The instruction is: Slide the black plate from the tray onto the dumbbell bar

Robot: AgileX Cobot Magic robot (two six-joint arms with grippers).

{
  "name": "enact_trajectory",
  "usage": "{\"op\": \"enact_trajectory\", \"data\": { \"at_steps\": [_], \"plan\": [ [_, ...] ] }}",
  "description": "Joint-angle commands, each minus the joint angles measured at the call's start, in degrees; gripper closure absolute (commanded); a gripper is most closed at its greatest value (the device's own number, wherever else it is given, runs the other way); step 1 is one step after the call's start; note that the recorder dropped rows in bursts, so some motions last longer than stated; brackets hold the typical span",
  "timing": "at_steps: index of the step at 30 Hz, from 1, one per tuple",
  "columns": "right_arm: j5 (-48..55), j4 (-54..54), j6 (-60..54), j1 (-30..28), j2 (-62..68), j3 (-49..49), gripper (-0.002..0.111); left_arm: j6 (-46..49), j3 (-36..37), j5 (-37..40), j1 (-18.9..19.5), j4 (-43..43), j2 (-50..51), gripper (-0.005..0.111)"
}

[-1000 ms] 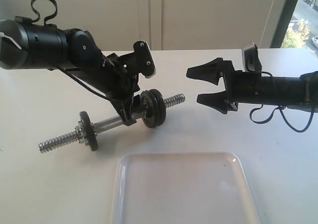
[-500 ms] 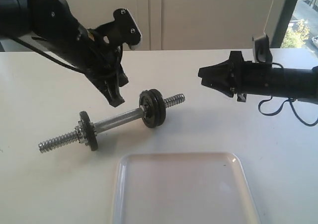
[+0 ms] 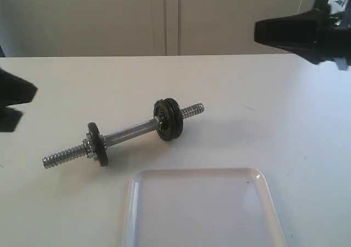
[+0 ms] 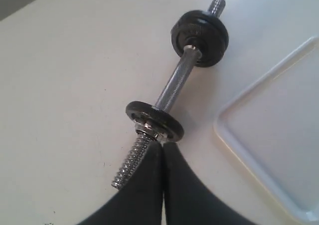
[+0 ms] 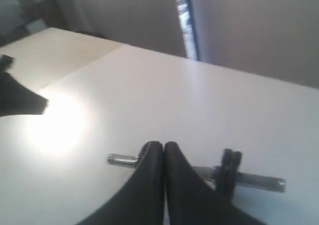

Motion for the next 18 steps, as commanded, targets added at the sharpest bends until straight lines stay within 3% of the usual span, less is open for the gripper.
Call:
{"op": "enact_trajectory", "data": {
  "at_steps": [1, 7, 18],
  "plan": [
    [-13.1, -10.1, 9.6, -0.1, -21.0, 5.7, 0.108, -7.7, 8.8, -0.6, 0.1, 0.7, -19.7, 0.107],
    [-16.5, -13.1, 14.7, -0.1, -28.1, 8.0, 0.108, -19.2, 14.3, 0.1, 0.1, 15.6, -31.2, 0.107],
    [-15.0, -13.2, 15.8, -0.1, -27.8, 8.0, 0.108, -19.8, 14.4, 0.7, 0.1, 15.1, -32.2, 0.107]
  ]
}}
